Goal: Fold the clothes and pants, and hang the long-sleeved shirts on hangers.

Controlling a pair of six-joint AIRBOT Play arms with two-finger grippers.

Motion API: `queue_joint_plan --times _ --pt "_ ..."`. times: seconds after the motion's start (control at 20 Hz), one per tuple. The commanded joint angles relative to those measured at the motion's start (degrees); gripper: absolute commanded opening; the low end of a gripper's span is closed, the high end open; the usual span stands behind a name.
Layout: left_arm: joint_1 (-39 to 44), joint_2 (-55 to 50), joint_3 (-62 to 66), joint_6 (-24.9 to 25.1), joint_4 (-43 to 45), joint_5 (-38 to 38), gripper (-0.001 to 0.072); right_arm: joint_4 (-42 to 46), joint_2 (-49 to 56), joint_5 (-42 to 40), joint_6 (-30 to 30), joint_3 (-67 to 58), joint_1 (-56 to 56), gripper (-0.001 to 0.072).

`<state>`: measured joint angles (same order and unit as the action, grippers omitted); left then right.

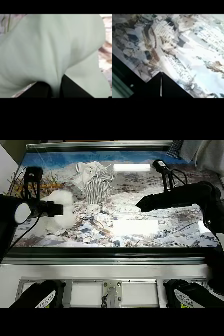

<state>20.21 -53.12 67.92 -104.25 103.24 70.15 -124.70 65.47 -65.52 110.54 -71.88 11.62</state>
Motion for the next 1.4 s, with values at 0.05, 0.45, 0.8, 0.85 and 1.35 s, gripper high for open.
queue_joint_plan --times 0.05,0.45,0.8,0.85,1.35 --pt "21.6 4.2 10.8 -5.4 0.3 -0.2 0.0013 0.2 -3.7 5.2 -3.9 -1.2 -3.6 0.0020" --pt "32.2 -15.1 16.3 -6.4 0.2 -13.7 0.0015 2.6 -12.9 10.2 -8.0 -1.3 -18.6 0.0020" --pt "14.0 -26.5 14.0 -9.1 -6.2 -7.0 0.0720 8.3 -13.0 3.8 -8.0 -0.8 -24.8 0.0021" --pt "10.5 -26.1 10.6 -6.3 -11.9 -5.8 0.0720 9.3 -13.0 3.2 -8.0 0.0 -24.7 0.0020" --pt "2.8 -30.4 -14.4 13.2 -41.9 -13.9 0.0720 9.1 -8.2 2.8 -7.9 17.1 -24.7 0.0031"
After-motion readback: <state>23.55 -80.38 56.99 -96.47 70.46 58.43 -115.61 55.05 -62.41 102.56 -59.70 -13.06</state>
